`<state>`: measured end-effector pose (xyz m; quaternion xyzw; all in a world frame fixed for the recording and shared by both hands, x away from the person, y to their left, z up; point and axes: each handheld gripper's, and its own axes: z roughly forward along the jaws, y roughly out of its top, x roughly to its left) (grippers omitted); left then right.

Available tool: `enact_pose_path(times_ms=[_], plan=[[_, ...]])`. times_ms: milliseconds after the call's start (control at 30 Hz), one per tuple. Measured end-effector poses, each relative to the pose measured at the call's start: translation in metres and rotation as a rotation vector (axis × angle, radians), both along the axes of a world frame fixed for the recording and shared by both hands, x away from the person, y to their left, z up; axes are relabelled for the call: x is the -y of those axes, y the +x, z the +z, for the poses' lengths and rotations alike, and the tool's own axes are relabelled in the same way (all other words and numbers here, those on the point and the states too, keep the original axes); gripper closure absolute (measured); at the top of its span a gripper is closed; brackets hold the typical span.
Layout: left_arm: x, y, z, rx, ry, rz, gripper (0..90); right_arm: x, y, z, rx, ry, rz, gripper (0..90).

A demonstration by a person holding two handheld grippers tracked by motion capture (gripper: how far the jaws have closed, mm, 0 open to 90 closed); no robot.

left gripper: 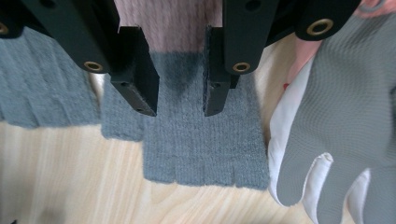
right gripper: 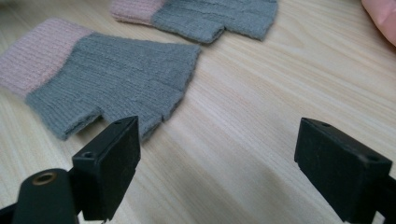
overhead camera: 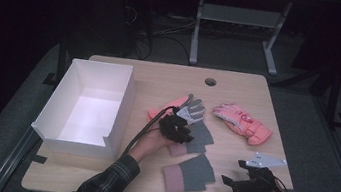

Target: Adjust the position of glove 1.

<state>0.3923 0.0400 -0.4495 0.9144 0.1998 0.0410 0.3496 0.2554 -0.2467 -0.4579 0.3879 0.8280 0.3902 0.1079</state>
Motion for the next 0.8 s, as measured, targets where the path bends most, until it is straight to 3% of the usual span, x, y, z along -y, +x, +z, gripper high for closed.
enact_pose_path(times_ms=[267, 367, 400, 500, 800], plan=[[0.001, 0.001, -0.010, -0.012, 0.010, -0.004, 67.9, 0.001, 0.001, 0.000, 0.007, 0.000, 0.001, 14.4], [0.000, 0.001, -0.010, -0.013, 0.010, -0.005, 76.2, 0.002, 0.001, 0.000, 0.007, -0.001, 0.000, 14.4], [-0.002, 0.003, -0.010, -0.033, 0.002, -0.018, 81.0, 0.002, 0.000, 0.000, 0.003, -0.002, -0.006, 14.4], [-0.003, 0.004, -0.011, -0.048, -0.014, -0.021, 85.3, 0.002, 0.001, 0.000, 0.004, -0.002, -0.008, 14.5], [-0.008, 0.004, 0.000, -0.069, -0.014, -0.015, 86.5, 0.003, 0.001, 0.000, 0.006, -0.002, -0.013, 14.5]])
